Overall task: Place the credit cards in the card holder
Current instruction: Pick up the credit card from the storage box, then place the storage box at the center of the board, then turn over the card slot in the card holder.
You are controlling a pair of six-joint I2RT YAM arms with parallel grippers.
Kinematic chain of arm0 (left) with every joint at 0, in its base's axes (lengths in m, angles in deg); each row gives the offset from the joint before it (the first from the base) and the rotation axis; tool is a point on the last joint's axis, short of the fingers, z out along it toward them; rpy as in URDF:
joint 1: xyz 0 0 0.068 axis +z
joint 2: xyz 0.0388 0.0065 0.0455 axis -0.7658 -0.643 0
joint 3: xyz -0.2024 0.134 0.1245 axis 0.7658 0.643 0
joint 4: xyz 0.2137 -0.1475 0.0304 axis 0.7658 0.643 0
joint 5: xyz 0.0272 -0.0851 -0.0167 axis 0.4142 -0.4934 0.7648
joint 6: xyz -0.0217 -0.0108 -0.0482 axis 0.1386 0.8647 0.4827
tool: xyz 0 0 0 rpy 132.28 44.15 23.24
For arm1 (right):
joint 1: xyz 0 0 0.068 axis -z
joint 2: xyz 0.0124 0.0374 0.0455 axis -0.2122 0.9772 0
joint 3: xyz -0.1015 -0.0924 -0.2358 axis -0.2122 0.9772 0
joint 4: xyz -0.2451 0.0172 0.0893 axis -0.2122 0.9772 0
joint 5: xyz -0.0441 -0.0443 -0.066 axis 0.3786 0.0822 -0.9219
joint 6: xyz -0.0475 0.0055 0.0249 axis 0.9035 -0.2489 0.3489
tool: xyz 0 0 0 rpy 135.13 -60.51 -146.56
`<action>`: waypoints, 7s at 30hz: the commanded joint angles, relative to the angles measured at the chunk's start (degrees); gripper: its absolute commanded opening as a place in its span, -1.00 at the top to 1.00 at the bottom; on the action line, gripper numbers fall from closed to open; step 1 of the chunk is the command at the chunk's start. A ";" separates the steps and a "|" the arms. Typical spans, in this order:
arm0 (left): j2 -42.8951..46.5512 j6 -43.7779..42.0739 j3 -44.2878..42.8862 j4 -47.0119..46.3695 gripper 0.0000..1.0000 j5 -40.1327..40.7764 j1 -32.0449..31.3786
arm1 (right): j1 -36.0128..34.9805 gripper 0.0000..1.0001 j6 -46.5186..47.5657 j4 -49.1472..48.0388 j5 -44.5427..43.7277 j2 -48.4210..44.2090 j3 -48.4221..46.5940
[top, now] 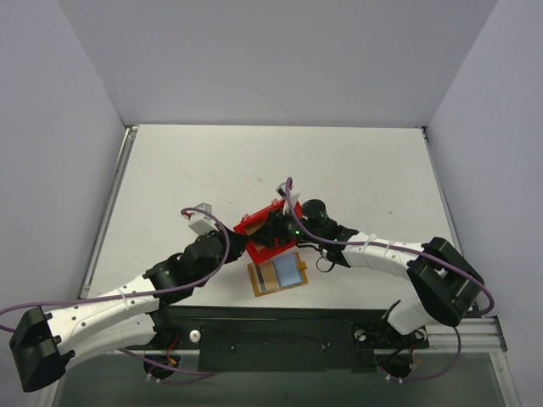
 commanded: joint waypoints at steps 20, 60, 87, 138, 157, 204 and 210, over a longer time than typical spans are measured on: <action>0.31 1.84 -5.28 -9.00 1.00 -1.06 2.05 | -0.08 0.10 1.21 -3.85 10.21 -3.19 1.48; -17.89 -14.32 -32.16 16.74 1.00 -6.25 5.12 | -0.08 0.15 -1.51 6.08 -8.42 1.73 -0.63; -13.49 -10.55 -23.03 11.13 1.00 -15.48 10.75 | 2.91 0.18 -5.30 -3.59 -5.52 7.18 -0.02; -15.68 -8.18 -20.57 10.15 1.00 -16.62 14.26 | 2.91 1.00 -3.10 -4.92 2.22 4.03 0.51; -26.85 -12.39 -24.70 14.28 0.92 -28.22 34.56 | 5.37 1.00 -1.33 26.80 -9.82 -11.45 -10.28; -11.82 -8.44 -17.41 -9.18 -0.01 -43.69 26.57 | 21.63 1.00 -94.77 -28.88 8.01 -6.35 11.50; -11.83 -8.09 -16.79 -11.02 0.00 -44.83 26.04 | 21.37 1.00 -98.10 -54.16 11.70 5.15 7.90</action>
